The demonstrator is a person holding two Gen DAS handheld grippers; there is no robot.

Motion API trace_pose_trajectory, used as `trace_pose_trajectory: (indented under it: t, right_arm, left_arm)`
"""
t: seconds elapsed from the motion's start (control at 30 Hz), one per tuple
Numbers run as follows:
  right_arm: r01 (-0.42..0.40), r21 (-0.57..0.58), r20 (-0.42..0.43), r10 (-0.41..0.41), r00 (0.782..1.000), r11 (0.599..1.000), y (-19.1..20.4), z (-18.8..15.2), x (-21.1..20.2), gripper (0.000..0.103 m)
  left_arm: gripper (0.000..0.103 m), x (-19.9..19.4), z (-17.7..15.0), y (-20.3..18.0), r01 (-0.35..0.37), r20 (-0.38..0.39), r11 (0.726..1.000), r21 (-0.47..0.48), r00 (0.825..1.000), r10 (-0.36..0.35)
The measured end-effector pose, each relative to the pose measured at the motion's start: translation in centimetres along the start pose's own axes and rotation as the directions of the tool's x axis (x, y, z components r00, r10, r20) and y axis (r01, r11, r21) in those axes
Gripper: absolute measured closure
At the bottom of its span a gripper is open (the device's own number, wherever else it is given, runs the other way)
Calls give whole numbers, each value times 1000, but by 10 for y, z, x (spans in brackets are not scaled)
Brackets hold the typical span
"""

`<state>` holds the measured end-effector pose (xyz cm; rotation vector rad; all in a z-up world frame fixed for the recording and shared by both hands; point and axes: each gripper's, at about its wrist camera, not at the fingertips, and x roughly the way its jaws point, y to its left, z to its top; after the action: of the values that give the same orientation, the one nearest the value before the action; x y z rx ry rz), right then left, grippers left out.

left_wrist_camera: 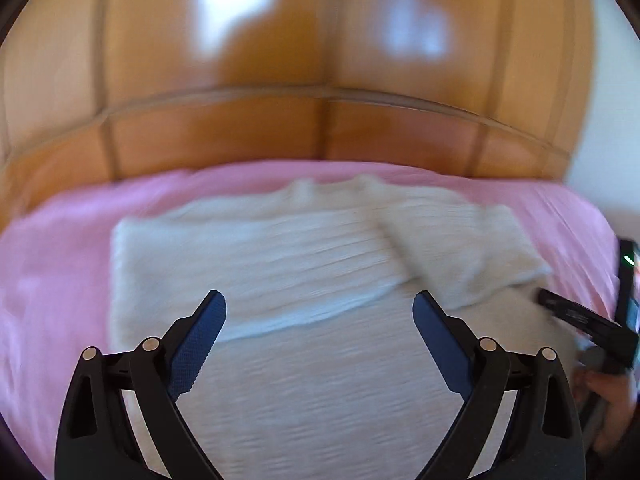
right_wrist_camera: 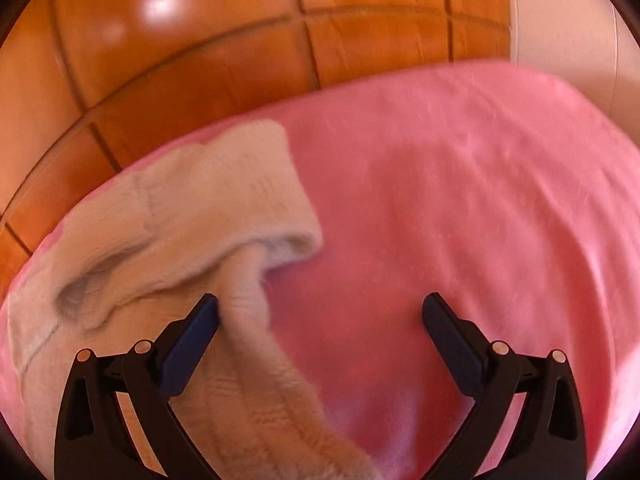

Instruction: Fold small clothes

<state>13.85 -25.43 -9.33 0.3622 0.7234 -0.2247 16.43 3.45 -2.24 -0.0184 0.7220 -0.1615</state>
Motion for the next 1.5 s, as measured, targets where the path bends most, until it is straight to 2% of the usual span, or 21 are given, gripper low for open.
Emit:
trace_pose_trajectory:
  t: [0.07, 0.2, 0.3, 0.37, 0.4, 0.43, 0.47, 0.53, 0.57, 0.6, 0.7, 0.87, 0.97, 1.03, 1.1, 1.23, 1.37, 1.5]
  right_arm:
    - [17, -23, -1, -17, 1000, 1000, -3, 1, -4, 2]
    - [-19, -17, -10, 19, 1000, 1000, -6, -3, -3, 2]
    - [-54, 10, 3, 54, 999, 998, -5, -4, 0, 2]
    - [-77, 30, 8, 77, 997, 997, -8, -3, 2, 2]
    - [-89, 41, 12, 89, 996, 995, -10, -2, 1, 2]
    - [-96, 46, 15, 96, 995, 994, -11, -2, 1, 2]
    - [-101, 49, 16, 100, 995, 994, -12, -2, 0, 2]
    - [-114, 59, 22, 113, 993, 992, -13, -2, -1, 2]
    - [-122, 65, 26, 121, 992, 990, -14, -2, -1, 2]
    - [-124, 68, 28, 123, 992, 990, -14, -2, 0, 2]
    - [-114, 61, 26, 112, 993, 992, -13, -1, 1, 2]
    - [-119, 63, 27, 117, 993, 991, -14, -1, 1, 2]
    - [-129, 69, 30, 127, 991, 989, -15, -1, 1, 2]
    - [-133, 72, 31, 132, 991, 988, -16, -1, 0, 2]
    - [-134, 71, 32, 132, 991, 988, -16, -1, 0, 2]
    - [-128, 66, 29, 127, 992, 990, -15, -1, 0, 2]
    - [-136, 71, 32, 134, 991, 988, -16, -1, -1, 2]
    - [-205, 115, 49, 201, 978, 972, -24, -1, -3, 2]
  left_arm:
    - [9, 9, 8, -30, 17, -4, 997, 72, 1000, -17]
    - [9, 37, 17, -81, 36, -44, 978, 208, 999, -27]
    - [9, 55, 17, -107, -18, -39, 953, 303, 999, 31]
    - [9, 72, 16, -119, -70, -44, 926, 371, 995, 93]
    - [9, 82, 16, -119, -124, -41, 911, 393, 988, 152]
    - [9, 88, 17, -113, -170, -34, 910, 378, 980, 198]
    - [9, 90, 20, -104, -200, -28, 920, 337, 975, 223]
    - [9, 81, 23, -66, -228, -29, 965, 128, 972, 233]
    - [9, 75, 20, -47, -223, -41, 975, 17, 974, 223]
    - [9, 71, 15, -22, -204, -65, 972, -119, 978, 197]
    - [9, 67, -3, 16, -97, -91, 942, -321, 993, 71]
    - [9, 58, -6, 27, -36, -33, 932, -360, 999, 26]
    - [9, 59, -1, 41, -63, -26, 897, -437, 998, 57]
    - [9, 60, -5, 52, -43, -53, 871, -490, 998, 19]
    - [9, 59, -14, 55, -52, -58, 862, -504, 998, 26]
    - [9, 46, -41, 58, -72, -91, 855, -513, 995, 29]
    - [9, 27, -67, 61, -66, -91, 850, -523, 996, 21]
    - [9, 2, -83, 65, -70, -85, 863, -501, 996, 31]
